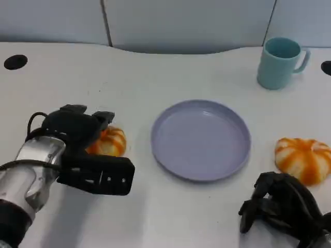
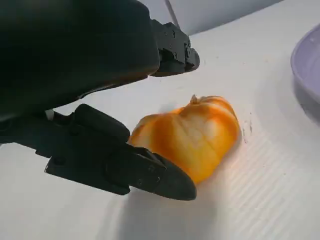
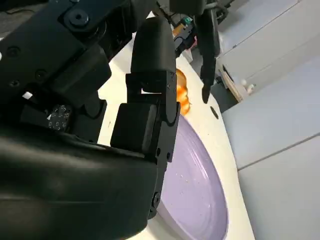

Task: Grasp the bread from the table and place it into the plate.

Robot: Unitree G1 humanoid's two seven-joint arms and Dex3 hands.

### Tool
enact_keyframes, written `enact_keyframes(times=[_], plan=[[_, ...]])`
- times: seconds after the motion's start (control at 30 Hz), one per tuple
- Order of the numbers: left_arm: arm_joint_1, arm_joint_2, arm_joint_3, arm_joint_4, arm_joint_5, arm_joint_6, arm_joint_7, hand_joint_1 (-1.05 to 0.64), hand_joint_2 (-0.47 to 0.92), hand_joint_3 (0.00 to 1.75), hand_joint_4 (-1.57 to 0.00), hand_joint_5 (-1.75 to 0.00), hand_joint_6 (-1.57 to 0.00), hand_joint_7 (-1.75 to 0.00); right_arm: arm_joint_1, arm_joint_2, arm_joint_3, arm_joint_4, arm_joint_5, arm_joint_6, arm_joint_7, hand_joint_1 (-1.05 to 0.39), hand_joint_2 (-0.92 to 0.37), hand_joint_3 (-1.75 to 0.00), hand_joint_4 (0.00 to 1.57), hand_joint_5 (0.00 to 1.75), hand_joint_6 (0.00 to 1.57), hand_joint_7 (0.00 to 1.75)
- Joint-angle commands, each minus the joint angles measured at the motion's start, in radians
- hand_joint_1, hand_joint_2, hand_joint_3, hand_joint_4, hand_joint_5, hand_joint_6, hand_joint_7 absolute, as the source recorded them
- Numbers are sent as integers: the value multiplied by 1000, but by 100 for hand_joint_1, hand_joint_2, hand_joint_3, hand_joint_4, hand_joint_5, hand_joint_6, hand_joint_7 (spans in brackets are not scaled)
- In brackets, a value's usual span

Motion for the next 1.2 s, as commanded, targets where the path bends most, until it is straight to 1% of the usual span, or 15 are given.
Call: enact_keyframes(times=[0.03,0.17,0.3,0.47,0.57,0.63,0.77,0.87,1.1,1.17,1.2], plan=[[-101,-30,-42,156,-16,-2,33,-77,90,0,0,0,-10,-1,16,-11,-4,7,-4,18,-19,-105,-47,0,157,68,157,45],[-166,-60,-73,276,-25,-17,70,-78,89,0,0,0,-10,-1,17,-11,0,-1,-6,31,-28,-105,-46,0,157,67,157,46],[-253,-110,-89,431,-62,-22,48,-77,88,0,0,0,-10,-1,14,-6,0,8,-2,19,-16,-105,-46,0,157,67,157,45],[-303,-138,-101,539,-110,-37,25,-74,88,0,-1,0,-11,-1,15,-3,3,6,-2,16,-9,-105,-47,0,157,66,157,44],[-310,-148,-102,574,-135,-43,18,-73,88,0,-1,0,-11,-1,20,1,3,2,-1,12,-7,-105,-47,0,157,66,157,45],[-307,-160,-101,602,-153,-41,9,-71,87,0,-5,-2,-15,-3,31,3,7,-7,-5,-1,-5,-105,-47,-1,157,66,157,46],[-298,-176,-120,627,-160,-31,16,-71,87,0,-7,-3,-17,-3,44,3,8,-22,0,12,-7,-105,-47,0,157,67,157,47],[-289,-187,-133,634,-163,-22,7,-71,87,0,-7,-3,-16,-2,55,1,10,-31,1,11,-1,-105,-47,0,157,68,157,48],[-273,-193,-148,644,-176,-9,4,-68,87,0,-3,-1,-13,0,83,3,8,-82,7,49,-22,-105,-45,0,157,67,157,46],[-260,-191,-142,644,-184,-10,33,-61,84,0,-4,-2,-14,-1,90,5,10,-98,4,56,-31,-105,-45,0,157,67,157,46],[-250,-189,-136,641,-191,-15,57,-55,82,0,-6,-3,-15,-1,93,6,11,-104,4,57,-35,-105,-46,0,157,68,157,47]])
